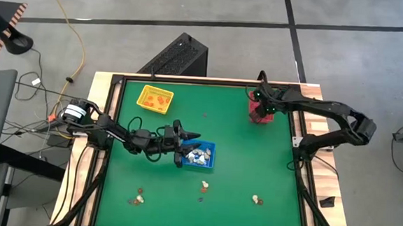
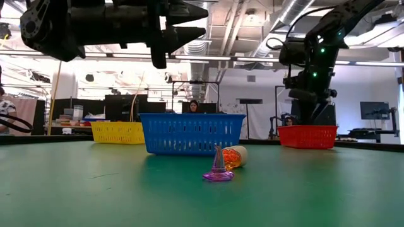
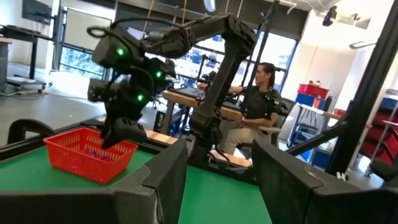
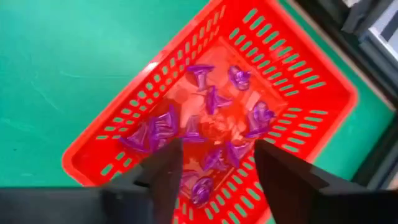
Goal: Sort Halloween decoration
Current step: Put the purple witch hat toy into the red bin
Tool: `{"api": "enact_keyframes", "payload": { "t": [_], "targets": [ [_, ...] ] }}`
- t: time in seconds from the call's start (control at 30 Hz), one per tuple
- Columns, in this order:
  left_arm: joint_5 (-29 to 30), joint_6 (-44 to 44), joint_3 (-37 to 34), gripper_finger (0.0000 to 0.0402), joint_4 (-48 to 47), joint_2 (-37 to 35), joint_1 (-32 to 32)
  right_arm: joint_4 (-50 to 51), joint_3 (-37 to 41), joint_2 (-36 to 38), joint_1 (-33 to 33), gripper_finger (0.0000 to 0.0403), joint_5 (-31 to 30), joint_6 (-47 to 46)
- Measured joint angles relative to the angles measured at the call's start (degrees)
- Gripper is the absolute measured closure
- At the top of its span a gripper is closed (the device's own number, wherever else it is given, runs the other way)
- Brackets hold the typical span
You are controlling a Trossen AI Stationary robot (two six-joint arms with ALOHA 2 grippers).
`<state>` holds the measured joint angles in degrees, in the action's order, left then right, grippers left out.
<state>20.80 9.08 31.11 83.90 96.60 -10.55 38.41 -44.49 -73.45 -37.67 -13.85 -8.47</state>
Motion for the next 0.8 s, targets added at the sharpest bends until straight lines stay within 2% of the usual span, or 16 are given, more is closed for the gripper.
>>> {"api": "enact_keyframes", "payload": {
  "t": [0.13, 0.3, 0.4, 0.57, 0.7, 0.8],
  "targets": [
    [-0.94, -0.43, 0.0, 0.0231, -1.95, 0.0, 0.0, 0.7, 0.0, 2.66, 0.38, 0.0149, 0.69, 0.01],
    [-3.83, -2.95, -0.02, 0.0231, -4.12, 0.0, 0.01, 0.79, -0.09, 9.79, 6.14, 0.0144, 7.81, -0.66],
    [-4.07, -3.91, -0.02, 0.0231, -4.42, 0.0, 0.01, 0.49, -0.15, 14.59, 13.05, 0.0144, 10.0, -2.29],
    [-4.03, -3.57, -0.02, 0.0231, -5.42, 0.0, 0.41, 0.59, -0.15, 19.86, 24.9, 0.0143, 6.67, -8.79],
    [-3.99, -3.41, -0.02, 0.0231, -6.73, 0.0, 0.52, 0.06, -0.15, 20.2, 34.3, 0.0143, 5.77, -13.1],
    [-4.0, -3.39, -0.02, 0.0231, -7.28, 0.0, 0.5, -0.45, -0.15, 18.63, 41.81, 0.0143, 2.93, -15.64]
  ]
}}
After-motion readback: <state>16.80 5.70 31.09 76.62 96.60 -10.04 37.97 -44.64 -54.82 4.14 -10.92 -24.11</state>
